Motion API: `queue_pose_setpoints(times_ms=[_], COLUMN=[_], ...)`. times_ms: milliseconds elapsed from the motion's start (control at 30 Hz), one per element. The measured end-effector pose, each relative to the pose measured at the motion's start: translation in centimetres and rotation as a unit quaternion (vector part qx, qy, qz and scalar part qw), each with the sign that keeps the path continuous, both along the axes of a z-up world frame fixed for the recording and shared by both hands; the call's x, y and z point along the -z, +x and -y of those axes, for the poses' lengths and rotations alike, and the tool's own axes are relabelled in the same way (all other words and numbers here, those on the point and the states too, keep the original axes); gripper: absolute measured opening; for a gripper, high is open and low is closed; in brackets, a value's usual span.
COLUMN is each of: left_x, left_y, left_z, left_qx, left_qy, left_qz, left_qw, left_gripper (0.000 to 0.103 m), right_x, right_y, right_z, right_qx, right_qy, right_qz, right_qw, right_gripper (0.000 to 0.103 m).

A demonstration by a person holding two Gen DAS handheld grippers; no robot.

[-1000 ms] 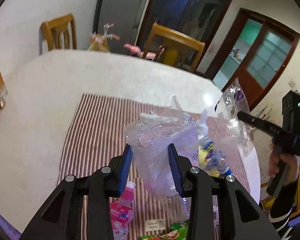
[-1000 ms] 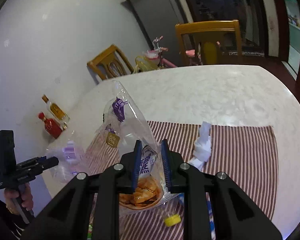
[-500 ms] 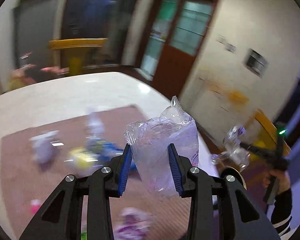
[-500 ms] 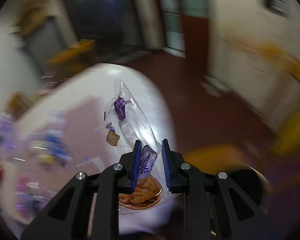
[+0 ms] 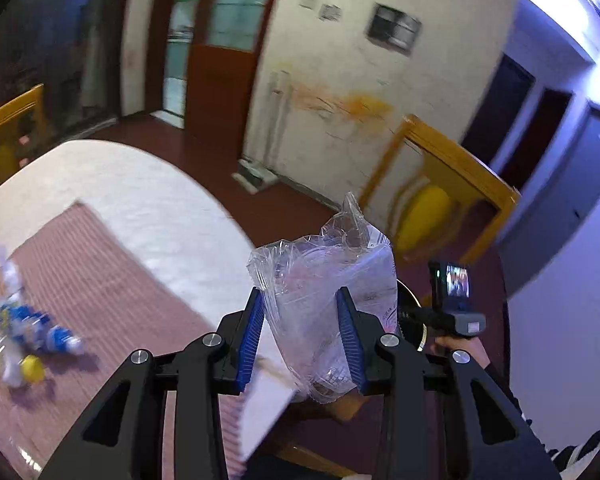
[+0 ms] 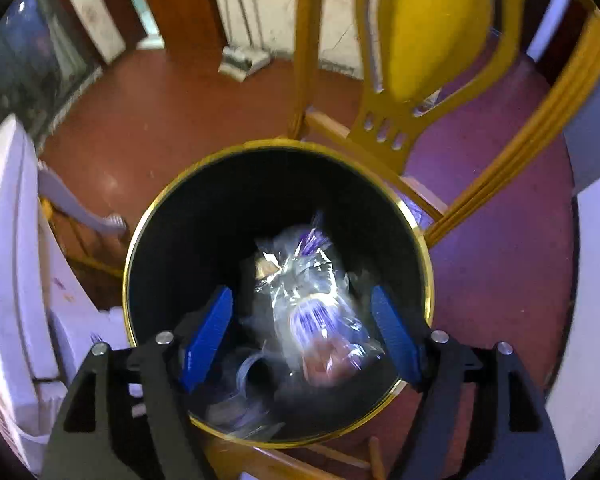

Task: Collect trash
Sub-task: 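Carry both bags to the black bin and open both grippers over it, then return both tools over the table toward the wrappers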

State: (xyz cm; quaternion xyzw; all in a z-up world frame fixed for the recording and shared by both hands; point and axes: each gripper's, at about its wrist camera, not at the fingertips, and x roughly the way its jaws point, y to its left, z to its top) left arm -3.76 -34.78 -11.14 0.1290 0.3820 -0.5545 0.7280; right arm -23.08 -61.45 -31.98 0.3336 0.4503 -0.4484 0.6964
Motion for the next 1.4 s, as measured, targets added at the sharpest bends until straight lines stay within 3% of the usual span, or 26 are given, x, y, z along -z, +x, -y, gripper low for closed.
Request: queue_pose_setpoints(times_ms=[200,333,400,500,533,567,667,900,1100,1267,1400], left_x=[3.7,7.8,10.8,15.4,16.7,17.5,18.3,16.4,13.9,9.9,5.5], left_y=[-3.9,-8.3,-10.5,-12.6,-12.9,-12.8,-12.8,-12.3,-9.2,-3.3,1.5], left_z=[8.2,15.1,18.4,22.2,23.0,23.3,23.5,22.3,19.2,13.2,6.0], left_qx=[0.086,0.136,0.169,0.194,0.186,0.171,0.156,0.156,0.12,0.026,-0.069], left_qy=[0.031,0.066,0.1,0.149,0.166,0.171,0.175,0.155,0.114,0.06,0.019], left_qz=[-0.012,0.002,0.011,0.007,0.002,0.0,-0.008,0.003,0.03,0.022,0.061], left_qw=[0.9958,0.9885,0.9805,0.9696,0.9684,0.9703,0.9721,0.9755,0.9858,0.9976,0.9955], left_gripper=[0.036,0.036,0.037,0.055,0.069,0.074,0.074,0.079,0.088,0.095,0.097], right_x=[-4.1,-6.7,-7.3,-8.1,-8.1,-8.1,-8.0,-9.5,-10.6,-12.3,-14.4], right_y=[-7.7,-13.2,-14.8,-15.8,-16.0,-16.1,-16.2,-14.5,-10.6,-4.8,1.0], right_z=[1.6,1.4,1.2,0.7,0.5,0.3,0.3,-0.1,-1.7,-4.3,-7.1], right_qx=[0.092,0.146,0.154,0.163,0.165,0.167,0.162,0.143,0.104,0.034,-0.039], right_qy=[-0.057,-0.088,-0.097,-0.108,-0.107,-0.106,-0.106,-0.115,-0.113,-0.118,-0.118], right_qz=[0.07,0.104,0.109,0.119,0.125,0.131,0.137,0.146,0.151,0.161,0.187], right_qw=[0.992,0.98,0.977,0.973,0.972,0.971,0.972,0.972,0.977,0.979,0.975], right_gripper=[0.08,0.08,0.08,0.08,0.08,0.08,0.08,0.08,0.083,0.083,0.083])
